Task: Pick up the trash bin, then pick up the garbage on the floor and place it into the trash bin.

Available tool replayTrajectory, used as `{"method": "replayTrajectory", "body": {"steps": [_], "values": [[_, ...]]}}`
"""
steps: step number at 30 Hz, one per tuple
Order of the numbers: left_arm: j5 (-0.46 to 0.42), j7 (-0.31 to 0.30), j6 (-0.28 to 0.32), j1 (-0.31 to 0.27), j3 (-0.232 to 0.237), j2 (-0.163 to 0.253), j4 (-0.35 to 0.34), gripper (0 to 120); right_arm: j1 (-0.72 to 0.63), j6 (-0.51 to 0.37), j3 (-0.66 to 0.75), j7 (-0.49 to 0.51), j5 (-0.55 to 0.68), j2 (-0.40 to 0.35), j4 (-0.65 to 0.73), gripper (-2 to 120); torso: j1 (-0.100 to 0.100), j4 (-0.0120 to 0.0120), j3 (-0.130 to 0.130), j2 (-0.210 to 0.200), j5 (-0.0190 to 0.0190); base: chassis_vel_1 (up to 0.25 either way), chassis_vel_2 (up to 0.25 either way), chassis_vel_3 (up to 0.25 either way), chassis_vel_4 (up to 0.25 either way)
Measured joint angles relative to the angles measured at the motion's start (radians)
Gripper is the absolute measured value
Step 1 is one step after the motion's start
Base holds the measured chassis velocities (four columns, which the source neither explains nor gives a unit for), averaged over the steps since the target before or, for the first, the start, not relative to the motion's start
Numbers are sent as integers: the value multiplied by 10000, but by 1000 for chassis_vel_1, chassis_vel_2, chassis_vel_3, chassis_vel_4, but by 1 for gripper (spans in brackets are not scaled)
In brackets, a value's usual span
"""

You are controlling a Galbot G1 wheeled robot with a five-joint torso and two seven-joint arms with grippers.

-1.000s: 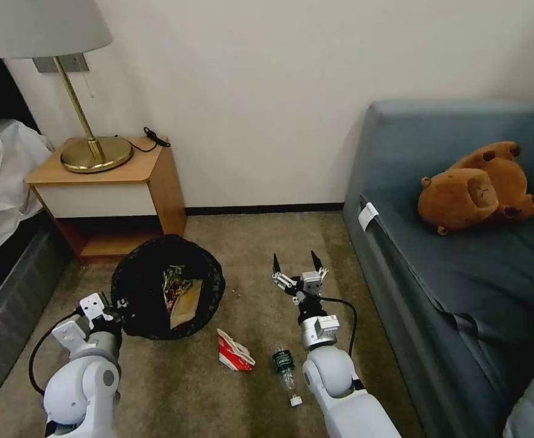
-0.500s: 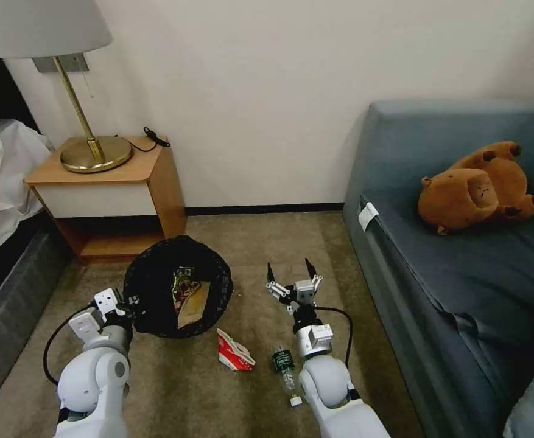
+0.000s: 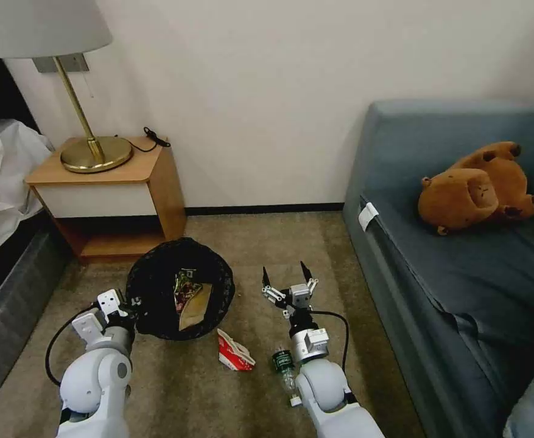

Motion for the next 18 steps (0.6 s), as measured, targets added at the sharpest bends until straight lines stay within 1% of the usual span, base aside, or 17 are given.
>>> {"method": "replayTrajectory", "body": {"steps": [5,9,13,18], "values": [[-5,0,-2,-11,-23,-26,-91,1,79,-3,-141,-14,-1,-20,-45,100,0,0,0,0,1,0,0,0,0],[-13,-6,-3,47,-79,-88,-209,1,423,-81,-386,-11,13,-73,-382,100,0,0,0,0,1,0,0,0,0],[-11,-37,-5,118,-167,-145,-351,1,701,-392,-764,173,271,-360,-581,100,0,0,0,0,1,0,0,0,0],[57,-74,-5,172,-160,-190,-477,1,968,-513,-1091,179,492,-604,-966,100,0,1,0,0,1,0,0,0,0]]}}
